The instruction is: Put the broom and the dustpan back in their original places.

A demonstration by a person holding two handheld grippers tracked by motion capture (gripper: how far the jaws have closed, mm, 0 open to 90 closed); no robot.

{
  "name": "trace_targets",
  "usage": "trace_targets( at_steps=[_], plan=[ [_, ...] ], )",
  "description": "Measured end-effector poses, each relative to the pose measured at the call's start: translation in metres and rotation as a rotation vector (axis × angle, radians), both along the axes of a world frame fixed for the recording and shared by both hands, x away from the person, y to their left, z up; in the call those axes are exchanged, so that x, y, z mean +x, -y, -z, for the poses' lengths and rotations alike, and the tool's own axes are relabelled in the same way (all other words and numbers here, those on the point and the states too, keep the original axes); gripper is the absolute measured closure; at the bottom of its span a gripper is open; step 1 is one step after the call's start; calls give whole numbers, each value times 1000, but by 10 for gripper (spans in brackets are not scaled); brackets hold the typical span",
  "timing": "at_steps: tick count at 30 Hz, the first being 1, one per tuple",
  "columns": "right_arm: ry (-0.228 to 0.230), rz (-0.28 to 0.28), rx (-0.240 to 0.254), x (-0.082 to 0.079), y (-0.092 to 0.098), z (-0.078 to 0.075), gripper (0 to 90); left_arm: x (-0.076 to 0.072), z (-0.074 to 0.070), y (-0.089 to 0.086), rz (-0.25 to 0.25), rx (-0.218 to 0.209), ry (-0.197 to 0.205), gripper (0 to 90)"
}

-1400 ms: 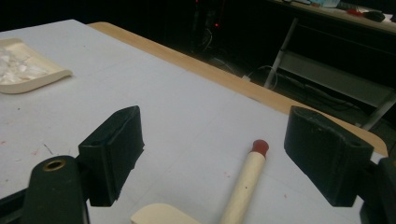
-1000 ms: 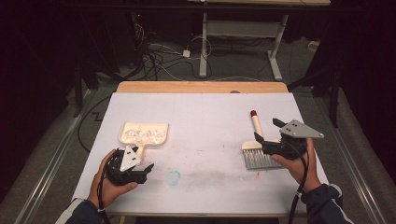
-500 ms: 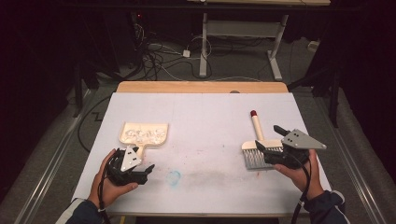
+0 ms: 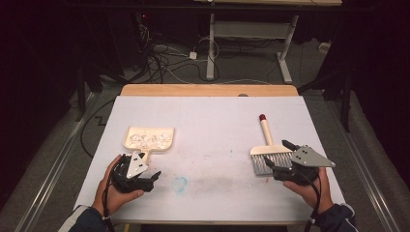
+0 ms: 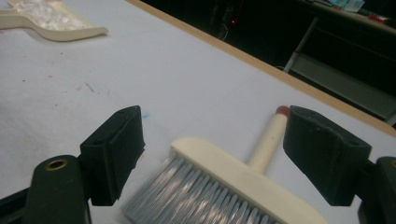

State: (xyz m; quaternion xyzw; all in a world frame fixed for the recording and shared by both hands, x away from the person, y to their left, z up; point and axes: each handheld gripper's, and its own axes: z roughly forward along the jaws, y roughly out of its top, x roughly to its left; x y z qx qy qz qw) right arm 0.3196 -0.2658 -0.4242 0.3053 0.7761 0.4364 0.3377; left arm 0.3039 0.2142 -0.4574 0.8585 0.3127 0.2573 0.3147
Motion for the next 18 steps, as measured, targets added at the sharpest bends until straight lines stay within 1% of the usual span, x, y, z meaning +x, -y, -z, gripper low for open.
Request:
trace_targets(
  at_steps=[2,4,6,8,14,16,18],
  plan=[
    [7,3,-20,-2,0,4,211,0,1,1,4,0,-2,188],
    [-5,-5,-9,-4,0,9,211,0,1,3,8,6,-4,188],
    [4,-8,-7,-7,1,13,211,0,2,4,11,5,-5,188],
    [-8,-15,3,-10,3,19,211,0,3,4,15,9,-8,188],
    [-30,-2,-8,-18,6,33,213,1,3,7,23,-2,-9,188],
    [-40,0,2,-21,7,36,215,0,4,9,27,-4,-11,188],
    [-45,-4,-10,-24,8,40,215,0,4,10,37,8,-11,188]
  ],
)
